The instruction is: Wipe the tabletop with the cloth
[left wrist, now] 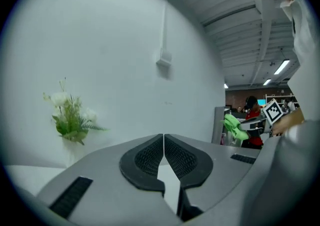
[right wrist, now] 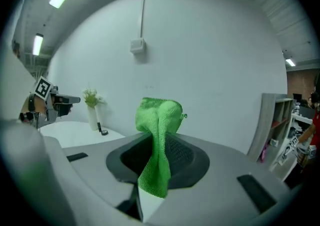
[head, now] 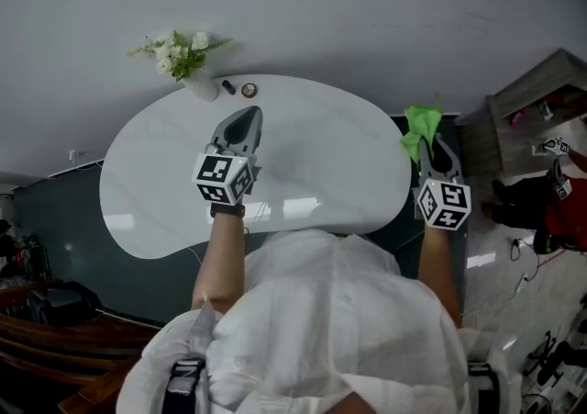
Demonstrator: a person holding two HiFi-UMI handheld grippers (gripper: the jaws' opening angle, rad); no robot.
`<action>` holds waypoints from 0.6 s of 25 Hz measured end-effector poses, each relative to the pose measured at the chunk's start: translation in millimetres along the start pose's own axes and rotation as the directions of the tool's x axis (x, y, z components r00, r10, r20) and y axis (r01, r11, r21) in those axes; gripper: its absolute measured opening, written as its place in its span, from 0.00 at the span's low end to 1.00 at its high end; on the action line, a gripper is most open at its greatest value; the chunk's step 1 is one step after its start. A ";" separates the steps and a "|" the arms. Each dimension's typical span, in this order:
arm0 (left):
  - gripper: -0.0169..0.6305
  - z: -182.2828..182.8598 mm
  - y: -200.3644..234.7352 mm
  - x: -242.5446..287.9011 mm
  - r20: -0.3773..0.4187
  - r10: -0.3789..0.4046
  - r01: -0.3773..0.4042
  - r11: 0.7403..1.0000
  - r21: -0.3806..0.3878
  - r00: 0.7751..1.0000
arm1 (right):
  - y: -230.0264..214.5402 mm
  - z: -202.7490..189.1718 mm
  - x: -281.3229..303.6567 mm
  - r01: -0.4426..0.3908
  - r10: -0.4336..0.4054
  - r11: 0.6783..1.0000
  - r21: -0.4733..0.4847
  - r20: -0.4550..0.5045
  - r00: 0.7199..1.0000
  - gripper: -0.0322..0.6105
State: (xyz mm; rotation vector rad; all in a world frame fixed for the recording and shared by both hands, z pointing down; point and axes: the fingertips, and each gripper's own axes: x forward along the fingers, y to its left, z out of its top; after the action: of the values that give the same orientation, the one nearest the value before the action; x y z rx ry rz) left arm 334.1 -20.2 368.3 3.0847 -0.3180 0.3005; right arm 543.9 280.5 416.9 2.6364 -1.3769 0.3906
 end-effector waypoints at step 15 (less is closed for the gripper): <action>0.06 134.9 12.6 -72.9 0.313 0.033 -0.081 0.986 0.142 0.949 | 27.2 133.5 -40.5 -0.062 0.091 0.993 -0.104 0.302 0.949 0.16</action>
State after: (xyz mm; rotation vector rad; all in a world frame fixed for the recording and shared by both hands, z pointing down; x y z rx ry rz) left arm 286.8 -24.1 222.0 3.2761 -0.4099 -0.1735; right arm 521.1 264.3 277.5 2.6536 -1.5449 -0.0809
